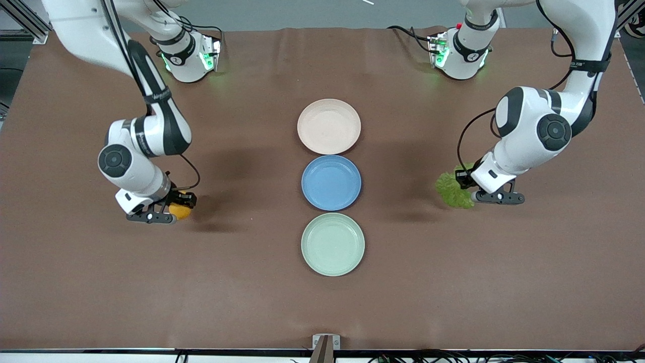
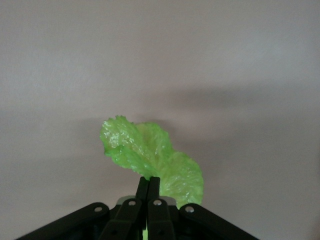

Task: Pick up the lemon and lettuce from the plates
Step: 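Set the lettuce and lemon down on the table beside the plates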

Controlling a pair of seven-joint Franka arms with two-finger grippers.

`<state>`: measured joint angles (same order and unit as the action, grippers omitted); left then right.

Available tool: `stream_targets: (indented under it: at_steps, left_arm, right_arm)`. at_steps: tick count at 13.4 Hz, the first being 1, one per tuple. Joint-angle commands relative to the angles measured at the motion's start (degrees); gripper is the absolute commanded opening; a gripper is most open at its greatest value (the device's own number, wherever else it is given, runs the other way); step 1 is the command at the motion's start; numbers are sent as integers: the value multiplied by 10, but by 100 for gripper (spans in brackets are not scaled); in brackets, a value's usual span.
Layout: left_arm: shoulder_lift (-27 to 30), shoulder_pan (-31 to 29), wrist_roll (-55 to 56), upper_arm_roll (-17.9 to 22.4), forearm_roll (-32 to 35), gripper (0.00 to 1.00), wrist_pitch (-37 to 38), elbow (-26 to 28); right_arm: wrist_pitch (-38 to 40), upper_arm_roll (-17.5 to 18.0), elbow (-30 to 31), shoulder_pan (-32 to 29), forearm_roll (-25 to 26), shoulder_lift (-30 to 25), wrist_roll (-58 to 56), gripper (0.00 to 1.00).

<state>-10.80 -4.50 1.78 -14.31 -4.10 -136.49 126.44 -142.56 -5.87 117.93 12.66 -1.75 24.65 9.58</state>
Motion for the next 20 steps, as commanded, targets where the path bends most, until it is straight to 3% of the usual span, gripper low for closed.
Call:
stream_targets:
  at_steps: [1,8,9,11,13,15,16,17,18,20]
  left_arm:
    - [11,-14,-34,-8,-6,0,-65,56]
    - [-47,-36,-83,-7,-4,3,-117,73]
    - [-48,-36,-86,-7,-2,15,-118,72]
    - [-34,-38,-93,-7,-2,100,-113,69]
    - [2,-39,-88,-6,-2,100,-92,67]
    - [45,-75,-97,-9,-1,100,0,51]
    - [74,-78,-97,-8,-2,100,57,35]
    - [99,-79,-94,-7,-2,100,128,6]
    - [111,-79,-88,-5,-3,100,194,-32]
    - [117,-80,-85,-2,-4,100,331,-127]
  right_arm:
    - [-22,15,-5,-11,-36,29,-32,1]
    - [-13,14,10,-40,-39,30,-98,2]
    - [-13,14,13,-40,-39,30,-98,2]
    - [-5,14,15,-40,-39,30,-98,3]
    - [22,14,16,-40,-39,29,-99,5]
    - [40,14,14,-40,-39,25,-102,9]
    - [40,14,12,-40,-39,25,-103,29]
    - [40,14,7,-40,-38,25,-104,85]
    - [42,14,-3,-40,-38,23,-104,100]
    - [80,13,-45,-40,-38,22,-104,100]
